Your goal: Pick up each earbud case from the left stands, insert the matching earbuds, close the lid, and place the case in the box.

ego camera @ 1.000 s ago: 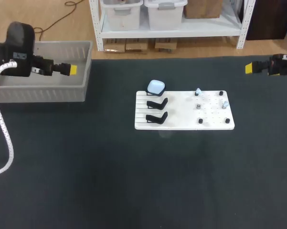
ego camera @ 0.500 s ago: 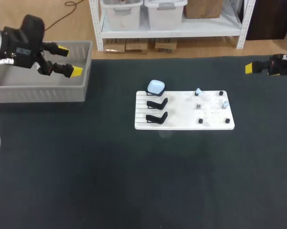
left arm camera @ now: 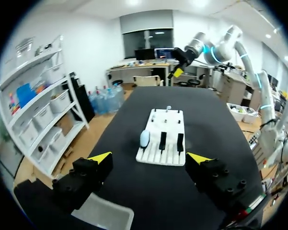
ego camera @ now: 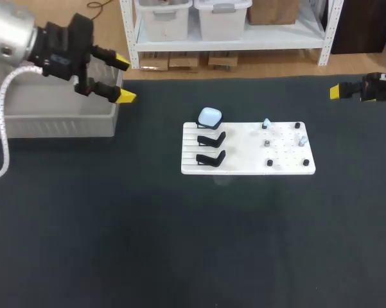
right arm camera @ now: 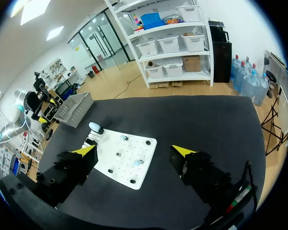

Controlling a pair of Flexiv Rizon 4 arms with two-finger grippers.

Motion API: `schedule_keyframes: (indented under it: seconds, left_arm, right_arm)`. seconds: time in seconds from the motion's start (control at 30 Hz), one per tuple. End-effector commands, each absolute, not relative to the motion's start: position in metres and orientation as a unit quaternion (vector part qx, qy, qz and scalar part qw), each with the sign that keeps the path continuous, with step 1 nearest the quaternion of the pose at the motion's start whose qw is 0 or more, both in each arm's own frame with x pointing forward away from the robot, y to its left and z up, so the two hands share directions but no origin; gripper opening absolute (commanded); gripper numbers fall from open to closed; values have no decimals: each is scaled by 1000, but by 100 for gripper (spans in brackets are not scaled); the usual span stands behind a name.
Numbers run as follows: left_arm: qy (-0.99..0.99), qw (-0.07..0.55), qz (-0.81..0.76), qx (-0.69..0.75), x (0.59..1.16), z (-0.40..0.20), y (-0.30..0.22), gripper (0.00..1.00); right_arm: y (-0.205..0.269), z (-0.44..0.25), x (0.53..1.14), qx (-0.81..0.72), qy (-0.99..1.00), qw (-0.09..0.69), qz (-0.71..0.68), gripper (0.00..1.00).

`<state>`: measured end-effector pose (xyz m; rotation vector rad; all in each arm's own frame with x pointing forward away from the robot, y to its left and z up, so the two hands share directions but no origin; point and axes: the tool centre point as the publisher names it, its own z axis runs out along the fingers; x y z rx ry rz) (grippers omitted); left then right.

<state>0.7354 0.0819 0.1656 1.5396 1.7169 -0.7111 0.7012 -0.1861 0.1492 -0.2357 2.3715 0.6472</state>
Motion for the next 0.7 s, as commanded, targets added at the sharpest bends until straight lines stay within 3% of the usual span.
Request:
schedule_keyframes:
  seconds: [0.03, 0.7]
  left_arm:
    - [644, 330, -316, 614, 744, 153, 70, 100]
    - [607, 318, -350, 639, 760, 93, 29, 100]
  right_arm:
    - [-186, 150, 701, -90, 907, 330, 247, 100]
    - [-186, 150, 701, -90, 907, 330, 247, 100]
